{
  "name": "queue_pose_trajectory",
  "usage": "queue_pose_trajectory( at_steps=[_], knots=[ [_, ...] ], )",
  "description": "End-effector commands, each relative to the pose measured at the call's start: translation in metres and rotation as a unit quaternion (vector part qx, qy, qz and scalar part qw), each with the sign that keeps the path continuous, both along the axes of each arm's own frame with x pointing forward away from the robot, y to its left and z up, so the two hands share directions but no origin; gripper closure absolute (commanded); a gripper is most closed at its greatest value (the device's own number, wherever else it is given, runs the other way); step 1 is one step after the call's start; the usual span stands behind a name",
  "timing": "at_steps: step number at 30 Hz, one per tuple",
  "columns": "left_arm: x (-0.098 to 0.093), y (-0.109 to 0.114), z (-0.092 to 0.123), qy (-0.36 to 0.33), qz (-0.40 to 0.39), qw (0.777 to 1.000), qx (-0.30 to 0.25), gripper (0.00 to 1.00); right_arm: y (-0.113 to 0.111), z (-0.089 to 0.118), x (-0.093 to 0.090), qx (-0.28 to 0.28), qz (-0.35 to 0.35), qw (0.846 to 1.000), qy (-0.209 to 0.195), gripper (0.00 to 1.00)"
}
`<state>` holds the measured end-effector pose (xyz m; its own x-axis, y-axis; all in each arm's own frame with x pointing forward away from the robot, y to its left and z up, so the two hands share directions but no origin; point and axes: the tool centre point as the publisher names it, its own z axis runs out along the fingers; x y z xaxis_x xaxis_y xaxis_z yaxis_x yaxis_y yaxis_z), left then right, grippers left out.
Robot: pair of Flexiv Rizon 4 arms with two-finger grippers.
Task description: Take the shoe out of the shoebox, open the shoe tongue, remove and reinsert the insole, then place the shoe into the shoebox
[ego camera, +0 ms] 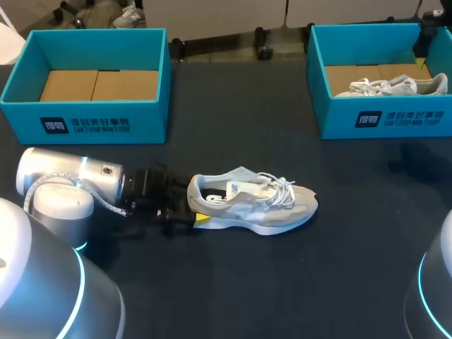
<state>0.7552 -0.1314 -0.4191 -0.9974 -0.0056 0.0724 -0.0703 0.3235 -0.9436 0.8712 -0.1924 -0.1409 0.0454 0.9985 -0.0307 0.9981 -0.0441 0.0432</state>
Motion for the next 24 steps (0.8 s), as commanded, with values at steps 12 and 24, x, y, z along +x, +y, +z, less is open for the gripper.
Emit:
queue_pose_trajectory(
  at_steps=[12,24],
  knots=[
    [-0.0047,-0.0017,0.0006,-0.003,-0.005,1.0,-0.003,1.0,0.0003,-0.0003,0.0004,0.0,0.0,1.0,0.001,0.0],
    [-0.0047,-0.0017,0.0006,-0.003,-0.005,1.0,-0.003,1.0,0.0003,-0.0003,0.0004,0.0,0.0,1.0,0.001,0.0]
  ],
)
